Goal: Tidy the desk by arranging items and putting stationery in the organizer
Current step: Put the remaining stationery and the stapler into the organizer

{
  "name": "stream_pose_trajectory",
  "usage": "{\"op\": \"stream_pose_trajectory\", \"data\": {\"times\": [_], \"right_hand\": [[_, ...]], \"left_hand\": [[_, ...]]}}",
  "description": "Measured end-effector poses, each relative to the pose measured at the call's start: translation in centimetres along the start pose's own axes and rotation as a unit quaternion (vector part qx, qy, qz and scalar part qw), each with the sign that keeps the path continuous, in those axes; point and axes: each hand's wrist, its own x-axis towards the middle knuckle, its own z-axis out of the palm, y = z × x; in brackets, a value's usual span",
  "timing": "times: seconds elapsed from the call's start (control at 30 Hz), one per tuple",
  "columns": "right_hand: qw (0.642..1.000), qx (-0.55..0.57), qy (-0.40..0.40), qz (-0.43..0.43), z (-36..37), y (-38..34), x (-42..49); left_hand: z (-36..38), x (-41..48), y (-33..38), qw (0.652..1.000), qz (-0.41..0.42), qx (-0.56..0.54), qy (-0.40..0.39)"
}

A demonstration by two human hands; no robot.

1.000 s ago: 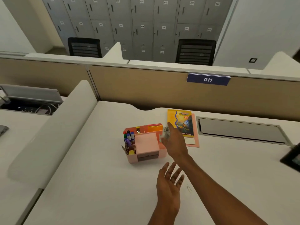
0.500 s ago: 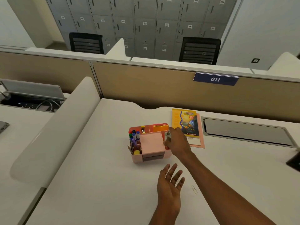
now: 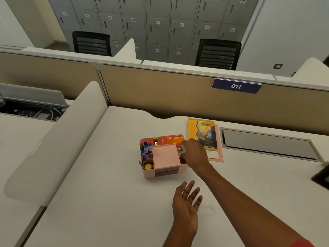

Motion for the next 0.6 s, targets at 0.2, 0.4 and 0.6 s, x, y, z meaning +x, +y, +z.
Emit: {"op": "stream_pose_trajectory", "data": {"times": [0.2, 0.4, 0.6], "right_hand": [[0.991, -0.124, 0.044, -0.038, 0.3, 0.0, -0.4], [0.99, -0.129, 0.044, -0.041, 0.7, 0.2, -0.7], [0.998, -0.039, 0.043, -0.02, 0.2, 1.4, -1.8]], "left_hand": [[-0.2, -0.2, 0.4, 1.0, 0.001, -0.001, 0.013], [-0.3, -0.1, 0.8, 1.0, 0.009, -0.004, 0.019], [0.2, 0.0, 1.3, 0.999, 0.021, -0.017, 0.018]]}}
